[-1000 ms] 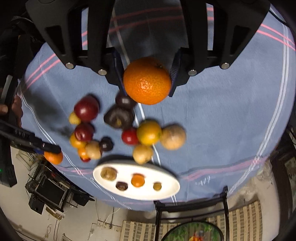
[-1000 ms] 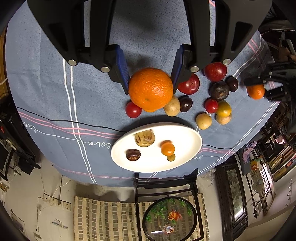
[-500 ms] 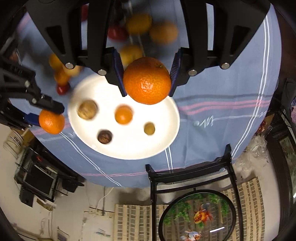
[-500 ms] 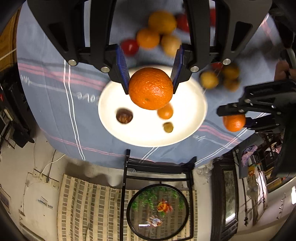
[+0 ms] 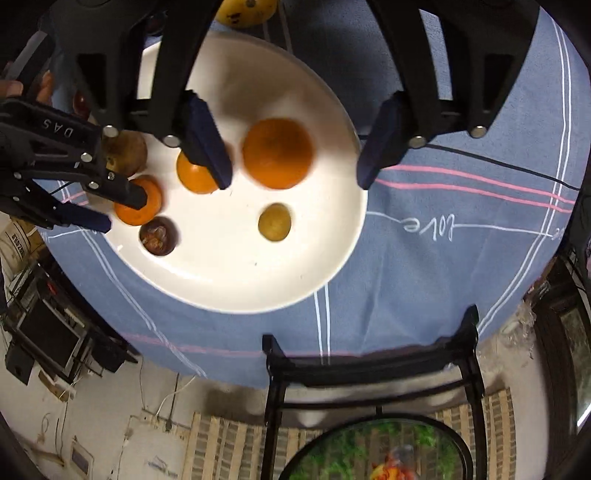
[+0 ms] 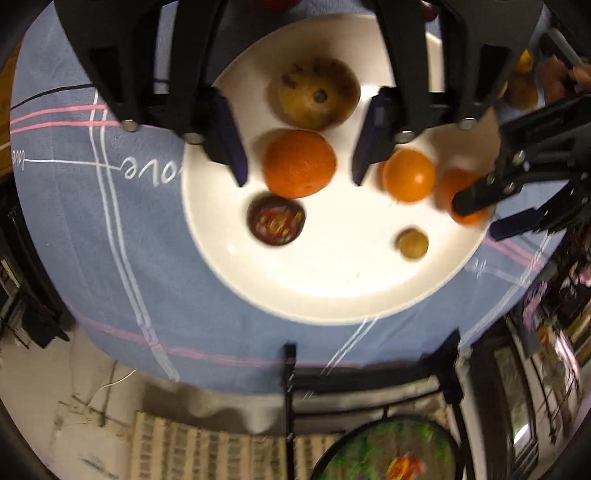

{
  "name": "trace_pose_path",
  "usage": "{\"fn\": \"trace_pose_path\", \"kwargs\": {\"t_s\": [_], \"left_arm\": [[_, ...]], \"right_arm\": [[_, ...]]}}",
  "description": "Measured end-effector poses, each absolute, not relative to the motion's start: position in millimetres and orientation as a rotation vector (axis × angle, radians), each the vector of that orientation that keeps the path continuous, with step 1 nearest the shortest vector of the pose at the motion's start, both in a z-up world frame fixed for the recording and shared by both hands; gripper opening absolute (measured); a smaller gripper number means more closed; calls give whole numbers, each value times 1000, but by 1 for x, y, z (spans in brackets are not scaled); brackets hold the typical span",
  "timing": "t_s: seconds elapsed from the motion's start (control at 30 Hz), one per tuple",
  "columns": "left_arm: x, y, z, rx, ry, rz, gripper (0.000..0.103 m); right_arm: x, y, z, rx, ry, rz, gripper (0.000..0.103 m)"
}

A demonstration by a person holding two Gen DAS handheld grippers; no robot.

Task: Organize fruits
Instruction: 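Carry both tangerines over the white plate and open both tools, then move back to the pile and grasp a dark purple plum with the left tool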

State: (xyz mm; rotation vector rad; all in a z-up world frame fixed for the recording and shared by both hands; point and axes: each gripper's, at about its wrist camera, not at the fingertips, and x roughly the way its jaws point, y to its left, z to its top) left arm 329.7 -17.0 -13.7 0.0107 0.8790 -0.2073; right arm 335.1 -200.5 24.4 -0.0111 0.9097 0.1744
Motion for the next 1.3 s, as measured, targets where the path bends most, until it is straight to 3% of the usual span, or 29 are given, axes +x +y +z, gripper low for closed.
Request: {"fn": "trace_pose_path", "kwargs": {"t_s": [0.23,0.67,1.0,1.3], "left_arm": [[308,-10,0,-20,878,-246,85],[213,8,7,28,842,-248,92],[133,21,-14,1,864,-286,93],[108,21,-41,-14,936,-306,93]], "right_arm": [[301,-224,36,65,881,176,67],[177,-256,34,131,843,151,70],[101,-250,18,123,813,127,70],[75,-246,3,151,836,151,70]]}}
